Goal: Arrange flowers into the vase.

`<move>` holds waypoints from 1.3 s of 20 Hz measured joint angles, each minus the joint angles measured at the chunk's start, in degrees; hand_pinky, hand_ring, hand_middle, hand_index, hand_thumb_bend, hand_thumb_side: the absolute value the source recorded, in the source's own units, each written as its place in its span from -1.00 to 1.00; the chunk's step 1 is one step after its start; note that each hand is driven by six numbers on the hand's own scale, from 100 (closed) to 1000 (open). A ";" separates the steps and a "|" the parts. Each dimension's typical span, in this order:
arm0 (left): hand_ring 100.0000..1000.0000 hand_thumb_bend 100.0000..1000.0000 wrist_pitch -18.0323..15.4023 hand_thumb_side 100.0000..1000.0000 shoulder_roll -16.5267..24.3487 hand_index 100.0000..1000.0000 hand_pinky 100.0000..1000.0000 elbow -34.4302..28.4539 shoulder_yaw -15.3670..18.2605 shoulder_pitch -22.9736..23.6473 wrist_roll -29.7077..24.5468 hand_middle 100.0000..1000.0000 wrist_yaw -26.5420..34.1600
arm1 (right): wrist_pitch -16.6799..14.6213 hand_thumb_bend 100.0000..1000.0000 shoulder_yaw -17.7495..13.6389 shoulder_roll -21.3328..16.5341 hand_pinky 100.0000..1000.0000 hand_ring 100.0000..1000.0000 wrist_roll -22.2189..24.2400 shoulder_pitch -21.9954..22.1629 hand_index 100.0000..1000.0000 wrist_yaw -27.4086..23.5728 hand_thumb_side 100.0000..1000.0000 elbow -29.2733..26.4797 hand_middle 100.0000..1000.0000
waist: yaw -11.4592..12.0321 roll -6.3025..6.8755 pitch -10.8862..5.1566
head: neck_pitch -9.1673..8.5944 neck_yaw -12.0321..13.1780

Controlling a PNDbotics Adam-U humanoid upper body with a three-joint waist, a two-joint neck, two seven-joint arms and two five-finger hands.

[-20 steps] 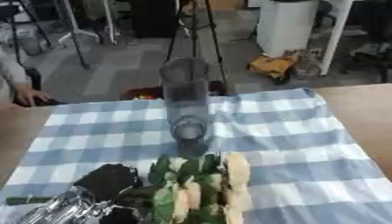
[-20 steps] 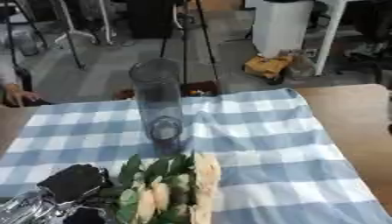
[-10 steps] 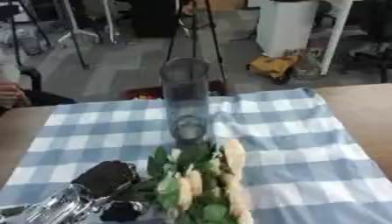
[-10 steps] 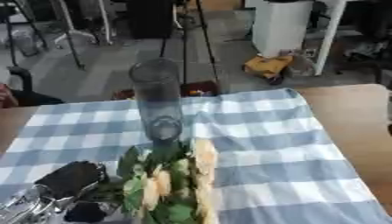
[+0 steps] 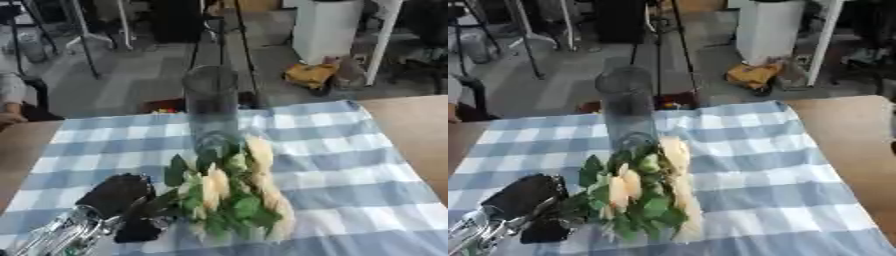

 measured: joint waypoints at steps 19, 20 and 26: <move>-1.00 -1.00 3.41 0.31 0.56 -1.00 -1.00 -12.03 7.19 1.50 12.96 -1.00 12.29 | 0.06 -1.00 -0.33 0.08 0.56 0.52 -0.01 0.34 0.67 -0.30 0.85 0.00 0.37 | 0.12 -0.02 0.04 | -0.33 -0.57; -1.00 -1.00 3.59 0.32 0.56 -1.00 -1.00 -12.70 7.61 1.50 13.46 -1.00 13.37 | 0.06 -1.00 -0.33 0.08 0.56 0.52 -0.01 0.34 0.67 -0.33 0.85 0.00 0.37 | 0.12 -0.04 0.04 | -0.33 -0.57; -1.00 -1.00 3.81 0.31 0.55 -1.00 -1.00 -16.62 10.37 0.96 16.70 -1.00 21.33 | 0.04 -1.00 -0.33 0.08 0.56 0.52 -0.05 0.33 0.67 -0.48 0.85 0.00 0.37 | 0.12 -0.21 0.04 | -0.33 -0.58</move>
